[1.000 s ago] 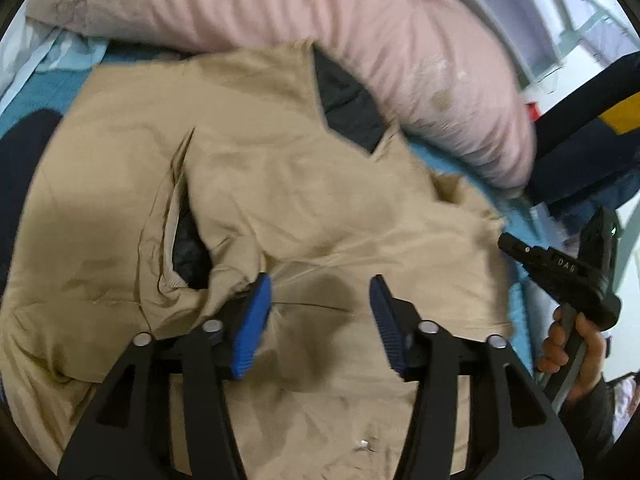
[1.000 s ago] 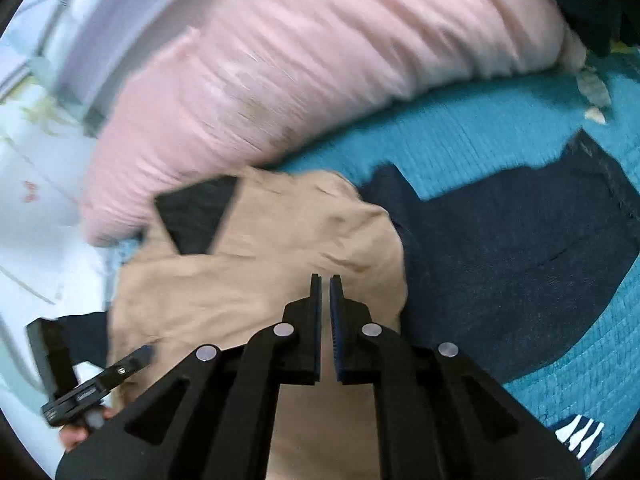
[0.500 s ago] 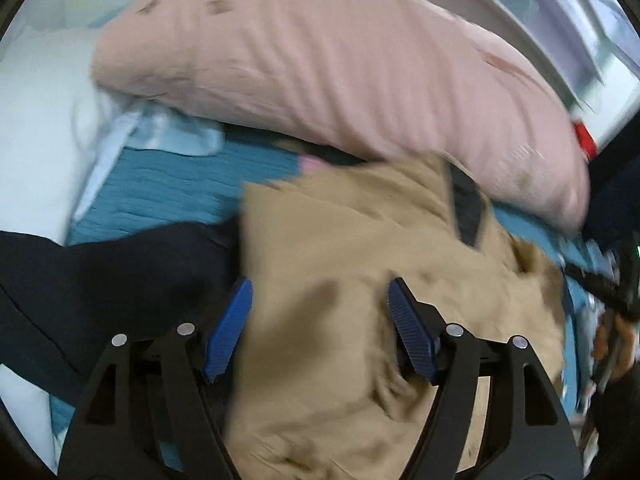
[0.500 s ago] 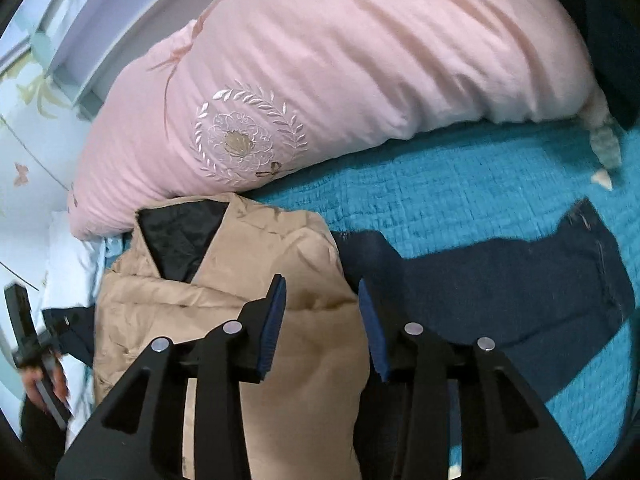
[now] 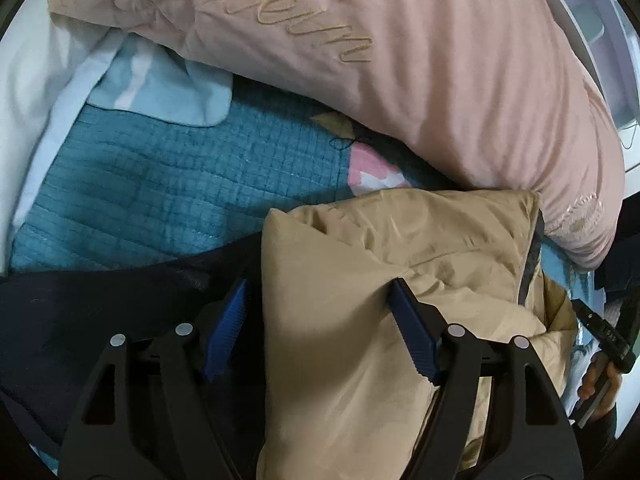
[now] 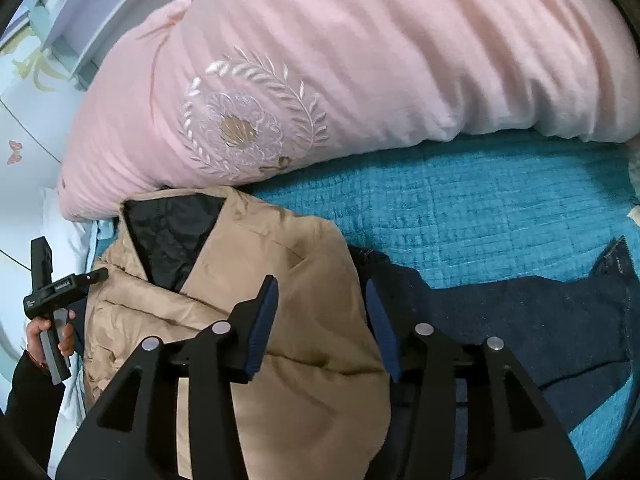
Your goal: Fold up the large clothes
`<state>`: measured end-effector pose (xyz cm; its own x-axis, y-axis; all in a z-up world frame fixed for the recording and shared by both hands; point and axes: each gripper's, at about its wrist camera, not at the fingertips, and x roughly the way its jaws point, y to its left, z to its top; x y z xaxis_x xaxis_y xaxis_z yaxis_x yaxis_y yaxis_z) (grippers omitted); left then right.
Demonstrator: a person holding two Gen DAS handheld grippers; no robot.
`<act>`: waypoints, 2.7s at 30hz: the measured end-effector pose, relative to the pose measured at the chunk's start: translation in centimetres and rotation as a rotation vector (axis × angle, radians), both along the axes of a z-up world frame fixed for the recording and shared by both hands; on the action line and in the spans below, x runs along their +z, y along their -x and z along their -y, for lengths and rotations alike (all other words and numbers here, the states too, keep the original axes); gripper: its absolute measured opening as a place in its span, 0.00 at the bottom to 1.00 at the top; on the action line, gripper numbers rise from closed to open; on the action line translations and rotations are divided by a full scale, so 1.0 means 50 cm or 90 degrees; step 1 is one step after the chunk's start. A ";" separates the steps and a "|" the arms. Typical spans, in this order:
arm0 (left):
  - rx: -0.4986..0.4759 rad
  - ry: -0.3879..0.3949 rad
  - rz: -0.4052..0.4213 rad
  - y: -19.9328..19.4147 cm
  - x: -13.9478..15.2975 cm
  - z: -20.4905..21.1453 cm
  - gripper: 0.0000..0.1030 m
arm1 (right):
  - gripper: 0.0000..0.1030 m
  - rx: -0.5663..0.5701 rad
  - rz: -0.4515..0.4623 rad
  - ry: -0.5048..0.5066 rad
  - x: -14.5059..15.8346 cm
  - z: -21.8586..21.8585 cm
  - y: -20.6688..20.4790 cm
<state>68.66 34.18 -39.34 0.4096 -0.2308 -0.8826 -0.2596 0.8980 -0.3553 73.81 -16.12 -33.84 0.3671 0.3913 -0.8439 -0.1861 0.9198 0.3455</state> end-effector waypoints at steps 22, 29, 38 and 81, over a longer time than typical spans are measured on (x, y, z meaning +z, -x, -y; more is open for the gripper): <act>-0.030 -0.075 0.125 0.035 0.101 0.029 0.18 | 0.09 -0.026 0.086 -0.008 0.031 0.014 0.058; -0.049 -0.061 0.215 0.151 0.210 0.056 0.17 | 0.08 -0.031 0.135 -0.034 0.103 0.023 0.134; -0.067 -0.093 0.236 0.300 0.280 0.090 0.17 | 0.08 -0.027 0.182 -0.036 0.186 0.040 0.279; 0.114 -0.147 0.121 0.872 0.221 0.087 0.60 | 0.17 -0.180 -0.008 0.013 0.112 0.152 0.832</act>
<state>25.06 29.83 -28.27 0.5879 0.0569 -0.8069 -0.3689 0.9066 -0.2048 32.19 -23.72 -28.24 0.4480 0.2576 -0.8561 0.0827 0.9415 0.3266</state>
